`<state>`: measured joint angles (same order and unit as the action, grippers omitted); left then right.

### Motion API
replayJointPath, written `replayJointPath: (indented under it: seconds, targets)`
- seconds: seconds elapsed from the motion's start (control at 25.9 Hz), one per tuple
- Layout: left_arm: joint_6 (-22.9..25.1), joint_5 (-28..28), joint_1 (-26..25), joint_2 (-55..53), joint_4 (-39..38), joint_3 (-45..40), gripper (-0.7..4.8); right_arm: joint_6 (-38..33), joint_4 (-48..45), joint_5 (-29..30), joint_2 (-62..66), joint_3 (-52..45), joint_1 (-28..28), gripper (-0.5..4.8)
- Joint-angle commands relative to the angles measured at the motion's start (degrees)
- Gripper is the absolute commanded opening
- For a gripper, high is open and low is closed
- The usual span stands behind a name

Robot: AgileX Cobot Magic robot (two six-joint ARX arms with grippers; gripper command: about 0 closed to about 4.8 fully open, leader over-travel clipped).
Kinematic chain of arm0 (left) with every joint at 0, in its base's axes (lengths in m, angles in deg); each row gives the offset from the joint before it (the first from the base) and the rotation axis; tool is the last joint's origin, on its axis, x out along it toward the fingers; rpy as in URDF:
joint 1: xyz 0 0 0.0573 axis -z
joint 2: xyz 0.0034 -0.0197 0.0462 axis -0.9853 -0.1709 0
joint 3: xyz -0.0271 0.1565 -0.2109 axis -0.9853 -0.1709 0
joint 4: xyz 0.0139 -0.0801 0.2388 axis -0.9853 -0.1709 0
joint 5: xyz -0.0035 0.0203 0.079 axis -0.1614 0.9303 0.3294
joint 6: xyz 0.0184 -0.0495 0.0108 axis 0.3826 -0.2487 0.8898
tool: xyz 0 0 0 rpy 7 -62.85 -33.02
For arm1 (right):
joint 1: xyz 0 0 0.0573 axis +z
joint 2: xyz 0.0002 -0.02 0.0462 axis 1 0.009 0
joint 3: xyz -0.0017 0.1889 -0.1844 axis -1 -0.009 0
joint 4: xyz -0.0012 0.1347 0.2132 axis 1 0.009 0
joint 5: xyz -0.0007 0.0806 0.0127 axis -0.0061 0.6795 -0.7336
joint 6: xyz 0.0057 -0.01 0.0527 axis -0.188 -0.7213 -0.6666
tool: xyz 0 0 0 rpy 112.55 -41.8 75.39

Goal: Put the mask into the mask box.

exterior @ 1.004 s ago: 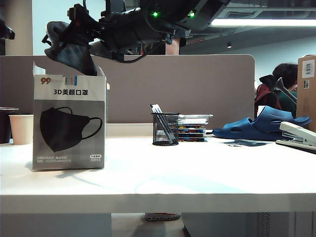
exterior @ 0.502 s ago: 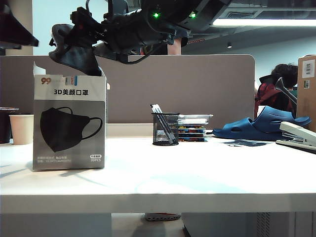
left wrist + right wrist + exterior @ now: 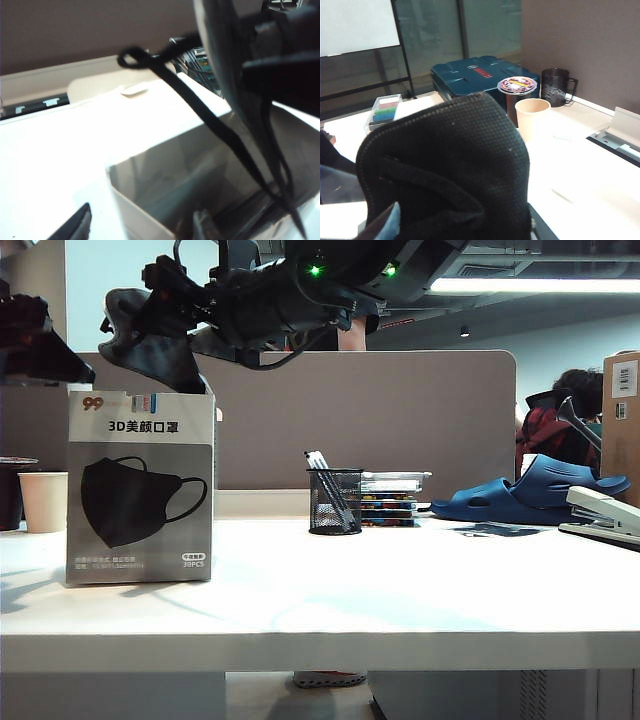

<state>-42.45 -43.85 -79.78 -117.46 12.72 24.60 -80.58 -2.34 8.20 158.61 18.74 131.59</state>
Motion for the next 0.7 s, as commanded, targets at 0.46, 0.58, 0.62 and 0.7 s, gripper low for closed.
replayJointPath:
  seconds: [0.46,0.58,0.62,0.7]
  targets:
    - [0.0,0.1,0.3,-2.4,4.1,1.4,0.51,2.2,-0.3,-4.7,1.5,0.2,1.0,3.14]
    - [0.0,0.1,0.4,-2.4,4.0,1.5,0.51,3.2,-0.2,-7.8,2.9,0.2,0.9,3.14]
    - [0.0,0.1,0.4,-2.4,3.9,1.5,0.51,3.2,0.4,-8.3,3.3,0.2,0.9,3.14]
    - [0.0,0.1,0.3,-2.4,3.8,1.5,0.46,3.2,1.7,-8.3,3.3,0.2,0.9,3.14]
